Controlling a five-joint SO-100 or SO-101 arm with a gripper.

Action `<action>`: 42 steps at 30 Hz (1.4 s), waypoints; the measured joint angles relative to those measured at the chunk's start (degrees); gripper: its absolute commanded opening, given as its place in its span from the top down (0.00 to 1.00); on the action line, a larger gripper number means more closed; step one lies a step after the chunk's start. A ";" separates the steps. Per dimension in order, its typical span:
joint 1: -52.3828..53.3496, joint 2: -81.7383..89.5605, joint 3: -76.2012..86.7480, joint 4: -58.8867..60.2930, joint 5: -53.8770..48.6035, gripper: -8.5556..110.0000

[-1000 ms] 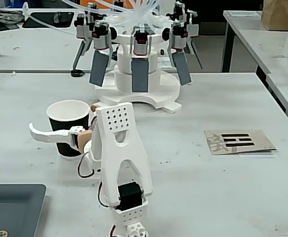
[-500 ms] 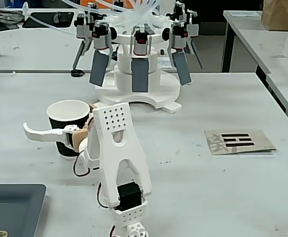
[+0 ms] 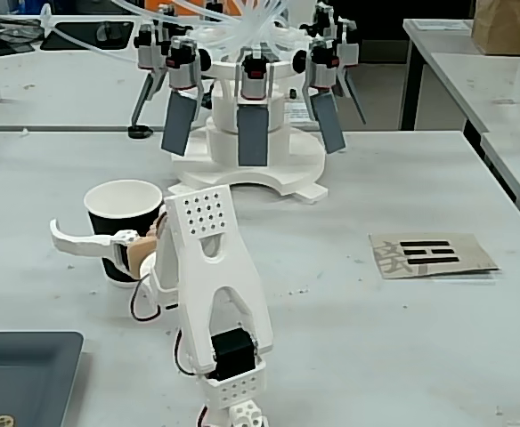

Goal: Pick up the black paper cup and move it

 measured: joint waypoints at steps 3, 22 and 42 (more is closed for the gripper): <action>0.00 0.00 0.00 0.09 0.00 0.65; 0.00 -1.05 -0.79 0.18 0.35 0.82; 0.00 3.69 2.37 -1.05 0.00 0.87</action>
